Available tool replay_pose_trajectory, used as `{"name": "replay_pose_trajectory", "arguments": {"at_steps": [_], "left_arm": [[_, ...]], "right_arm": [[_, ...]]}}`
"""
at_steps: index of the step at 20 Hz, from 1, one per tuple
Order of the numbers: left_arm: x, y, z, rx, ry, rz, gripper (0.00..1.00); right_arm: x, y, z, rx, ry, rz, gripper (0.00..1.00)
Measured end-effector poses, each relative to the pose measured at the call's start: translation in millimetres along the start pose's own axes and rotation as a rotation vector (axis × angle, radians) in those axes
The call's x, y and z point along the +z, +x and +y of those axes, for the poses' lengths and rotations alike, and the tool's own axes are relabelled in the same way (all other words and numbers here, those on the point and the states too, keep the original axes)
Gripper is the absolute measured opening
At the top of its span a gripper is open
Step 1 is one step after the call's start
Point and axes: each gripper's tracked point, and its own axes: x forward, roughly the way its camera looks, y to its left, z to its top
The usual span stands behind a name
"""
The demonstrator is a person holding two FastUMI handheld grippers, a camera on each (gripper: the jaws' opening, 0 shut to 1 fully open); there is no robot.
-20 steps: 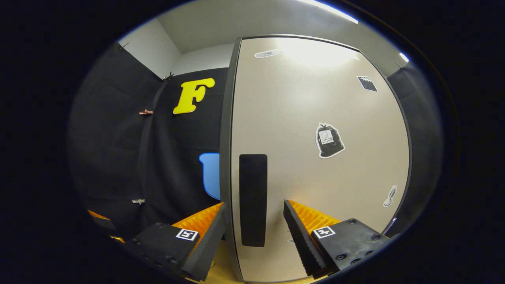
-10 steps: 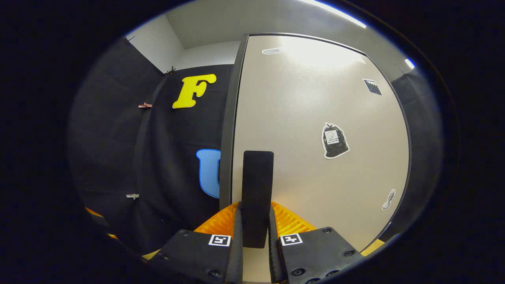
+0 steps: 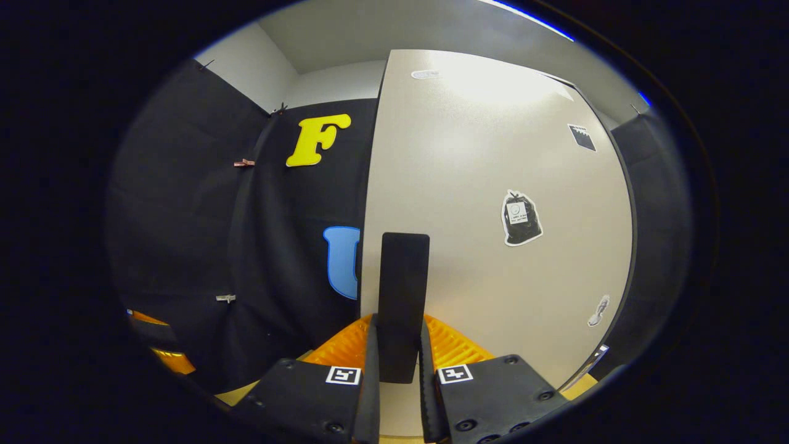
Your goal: Open the cabinet door with the right hand, grasp the bottle in the cabinet with the left hand and place it on the coaster, then close the cabinet door with the right hand.
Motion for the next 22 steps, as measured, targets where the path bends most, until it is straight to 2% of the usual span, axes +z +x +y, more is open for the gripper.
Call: {"name": "replay_pose_trajectory", "arguments": {"at_steps": [5, 8, 9, 11, 15, 19, 22], "left_arm": [[9.1, -15.4, -41.6, -0.051, -0.017, -0.029, 0.93], [11.2, -23.2, -73.4, -0.088, -0.029, -0.039, 0.93], [12.2, -24.9, -83.5, -0.103, -0.044, -0.04, 0.93], [19.5, -29.7, -103.1, -0.126, -0.062, -0.048, 0.93], [28.1, -49.1, -116.9, -0.098, -0.007, -0.071, 0.93], [25.2, -48.5, -109.4, -0.062, -0.012, -0.057, 0.93], [24.9, -49.9, -125.3, -0.064, -0.013, -0.056, 0.93]], "right_arm": [[5.2, -47.1, 2.4, 0.057, 0.015, 0.034, 0.31], [7.3, -87.8, -12.4, 0.102, 0.018, 0.023, 0.31], [8.1, -97.1, -18.8, 0.115, 0.037, 0.025, 0.21], [8.2, -93.1, -17.3, 0.119, 0.028, 0.04, 0.2], [8.6, -98.3, -19.9, 0.166, 0.055, 0.056, 0.21], [10.2, -112.9, -22.9, 0.204, 0.057, 0.061, 0.21], [14.1, -135.7, -33.0, 0.213, 0.088, 0.074, 0.21]]}}
